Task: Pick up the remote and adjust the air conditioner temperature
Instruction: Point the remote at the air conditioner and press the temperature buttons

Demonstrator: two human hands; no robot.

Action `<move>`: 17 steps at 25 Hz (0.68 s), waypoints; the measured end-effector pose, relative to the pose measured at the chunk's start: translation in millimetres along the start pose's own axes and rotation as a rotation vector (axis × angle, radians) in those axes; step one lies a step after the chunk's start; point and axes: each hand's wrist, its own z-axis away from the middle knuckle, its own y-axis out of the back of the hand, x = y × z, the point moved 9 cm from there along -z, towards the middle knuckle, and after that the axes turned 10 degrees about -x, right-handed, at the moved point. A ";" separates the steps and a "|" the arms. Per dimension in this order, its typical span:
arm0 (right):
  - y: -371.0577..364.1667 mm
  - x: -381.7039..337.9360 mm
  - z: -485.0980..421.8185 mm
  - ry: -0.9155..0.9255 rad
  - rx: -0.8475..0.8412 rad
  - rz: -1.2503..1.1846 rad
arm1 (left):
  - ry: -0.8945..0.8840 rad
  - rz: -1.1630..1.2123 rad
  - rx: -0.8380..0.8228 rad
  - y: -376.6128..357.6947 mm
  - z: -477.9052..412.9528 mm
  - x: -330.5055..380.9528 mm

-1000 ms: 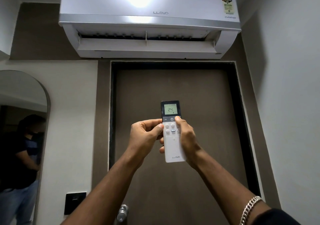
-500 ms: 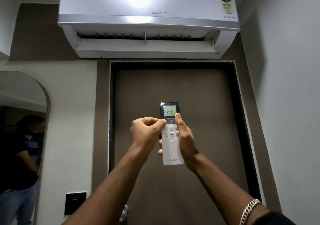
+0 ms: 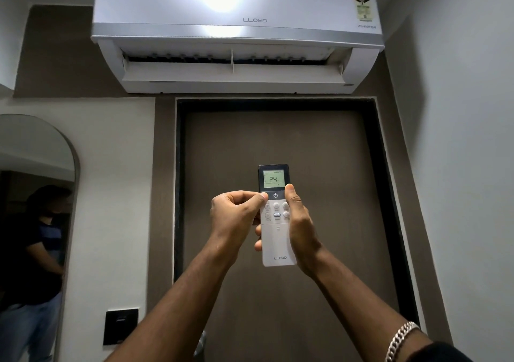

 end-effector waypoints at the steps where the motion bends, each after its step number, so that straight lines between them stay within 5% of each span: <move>1: 0.4 1.0 0.3 -0.006 0.001 0.000 | -0.003 0.002 -0.001 -0.4 0.6 0.1; 17: 5.4 1.1 3.7 0.044 0.004 0.015 | -0.007 -0.003 -0.053 -1.3 1.1 2.6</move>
